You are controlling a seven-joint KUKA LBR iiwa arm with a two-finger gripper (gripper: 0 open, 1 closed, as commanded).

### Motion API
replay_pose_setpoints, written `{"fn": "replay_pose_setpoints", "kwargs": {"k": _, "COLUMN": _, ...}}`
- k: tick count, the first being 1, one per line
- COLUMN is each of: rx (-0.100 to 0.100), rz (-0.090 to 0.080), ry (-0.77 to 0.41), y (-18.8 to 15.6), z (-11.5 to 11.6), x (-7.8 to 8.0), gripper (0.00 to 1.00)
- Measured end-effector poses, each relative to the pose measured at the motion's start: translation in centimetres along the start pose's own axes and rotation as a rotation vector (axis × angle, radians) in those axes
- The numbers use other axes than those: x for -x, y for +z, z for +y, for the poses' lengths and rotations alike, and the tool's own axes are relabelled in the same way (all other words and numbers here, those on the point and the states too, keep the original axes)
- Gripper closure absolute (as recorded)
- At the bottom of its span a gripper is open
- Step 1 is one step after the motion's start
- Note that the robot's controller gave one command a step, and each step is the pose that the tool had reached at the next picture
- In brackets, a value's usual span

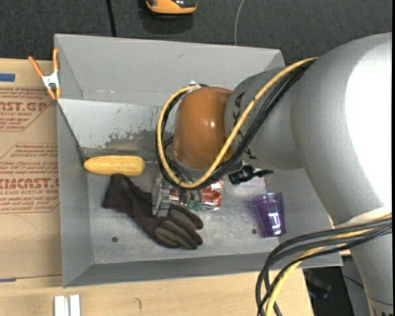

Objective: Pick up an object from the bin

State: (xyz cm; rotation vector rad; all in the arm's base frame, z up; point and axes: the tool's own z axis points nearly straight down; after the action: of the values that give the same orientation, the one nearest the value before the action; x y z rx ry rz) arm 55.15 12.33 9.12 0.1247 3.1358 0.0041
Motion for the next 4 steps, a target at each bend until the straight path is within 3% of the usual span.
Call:
{"fn": "replay_pose_setpoints", "kwargs": {"k": 1, "rx": -0.001, "rz": 0.002, "ry": 0.000, "y": 0.0, "z": 0.0, "x": 0.0, "gripper": 0.00}}
{"fn": "replay_pose_setpoints", "kwargs": {"k": 2, "rx": -0.001, "rz": 0.002, "ry": 0.000, "y": 0.0, "z": 0.0, "x": 0.0, "gripper": 0.00}}
{"fn": "replay_pose_setpoints", "kwargs": {"k": 3, "rx": -0.002, "rz": 0.004, "ry": -0.172, "y": 0.1, "z": -4.3, "x": -3.8, "gripper": 1.00}}
{"fn": "replay_pose_setpoints", "kwargs": {"k": 4, "rx": -0.002, "rz": 0.004, "ry": -0.172, "y": 0.1, "z": -4.3, "x": -3.8, "gripper": 1.00}}
